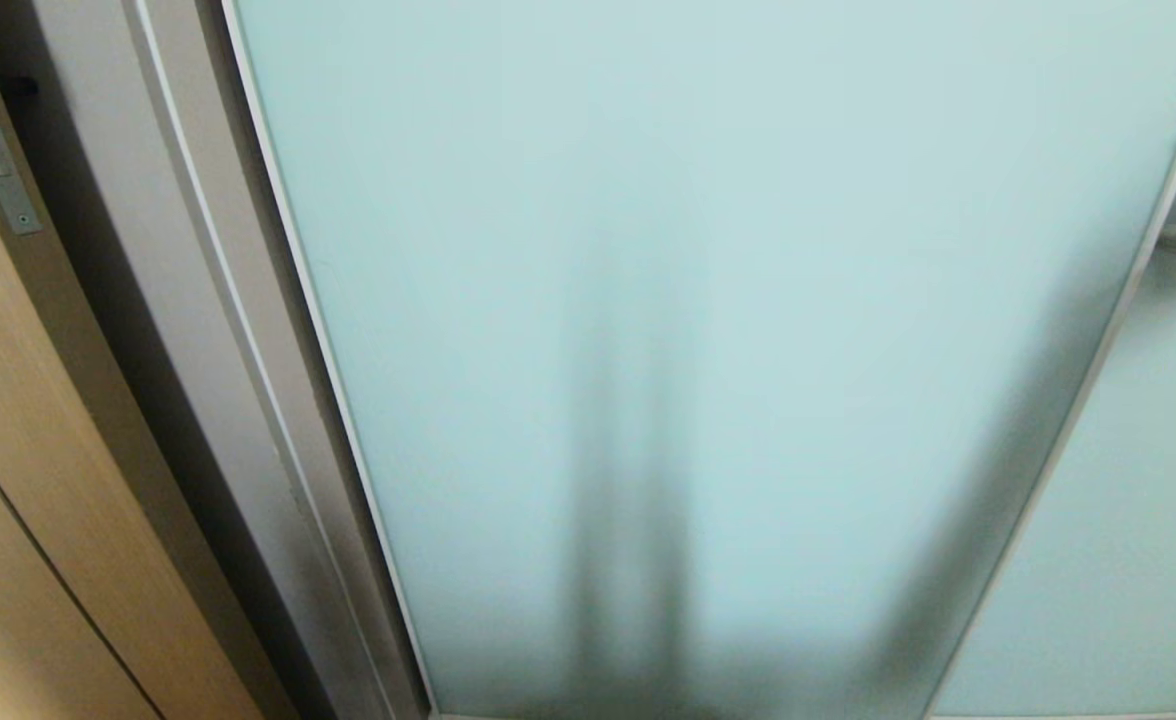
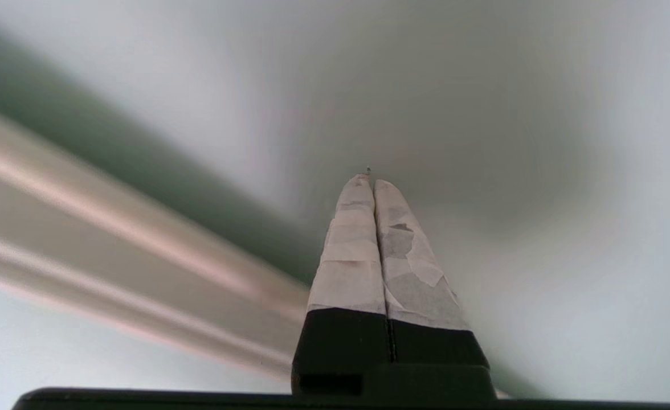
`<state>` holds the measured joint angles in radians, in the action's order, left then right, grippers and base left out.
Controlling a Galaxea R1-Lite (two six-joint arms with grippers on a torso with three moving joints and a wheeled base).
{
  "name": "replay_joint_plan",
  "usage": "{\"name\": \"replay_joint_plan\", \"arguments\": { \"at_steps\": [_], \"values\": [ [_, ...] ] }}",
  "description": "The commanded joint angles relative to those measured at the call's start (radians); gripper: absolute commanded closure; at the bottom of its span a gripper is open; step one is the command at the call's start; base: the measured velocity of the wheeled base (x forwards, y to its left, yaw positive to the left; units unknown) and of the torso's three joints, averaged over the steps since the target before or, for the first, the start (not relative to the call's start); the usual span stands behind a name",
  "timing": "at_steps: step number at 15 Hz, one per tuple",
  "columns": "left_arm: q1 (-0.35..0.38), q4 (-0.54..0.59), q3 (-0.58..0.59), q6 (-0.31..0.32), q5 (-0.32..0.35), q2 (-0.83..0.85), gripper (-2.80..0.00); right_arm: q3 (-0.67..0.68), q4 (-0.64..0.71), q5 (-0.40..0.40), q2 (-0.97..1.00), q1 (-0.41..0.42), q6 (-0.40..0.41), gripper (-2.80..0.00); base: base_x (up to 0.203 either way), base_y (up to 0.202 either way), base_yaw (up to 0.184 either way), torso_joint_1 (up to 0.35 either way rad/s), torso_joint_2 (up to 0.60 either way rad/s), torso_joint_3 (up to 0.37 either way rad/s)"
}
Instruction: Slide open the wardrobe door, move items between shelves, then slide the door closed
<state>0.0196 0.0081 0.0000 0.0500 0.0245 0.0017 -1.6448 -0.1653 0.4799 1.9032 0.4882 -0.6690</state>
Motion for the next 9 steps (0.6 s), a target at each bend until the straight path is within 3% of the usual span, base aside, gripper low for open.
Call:
{"name": "replay_joint_plan", "arguments": {
  "at_steps": [1, 9],
  "values": [
    [0.000, 0.000, 0.002, 0.001, 0.000, 0.001, 0.00, -0.001, 0.001, 0.003, 0.007, 0.018, -0.003, 0.00, 0.000, 0.000, 0.000, 0.000, 0.00, 0.000],
    [0.000, 0.000, 0.002, 0.001, 0.000, 0.001, 0.00, 0.003, 0.003, 0.003, -0.004, 0.026, 0.017, 0.00, 0.000, 0.000, 0.000, 0.000, 0.00, 0.000]
  ]
}}
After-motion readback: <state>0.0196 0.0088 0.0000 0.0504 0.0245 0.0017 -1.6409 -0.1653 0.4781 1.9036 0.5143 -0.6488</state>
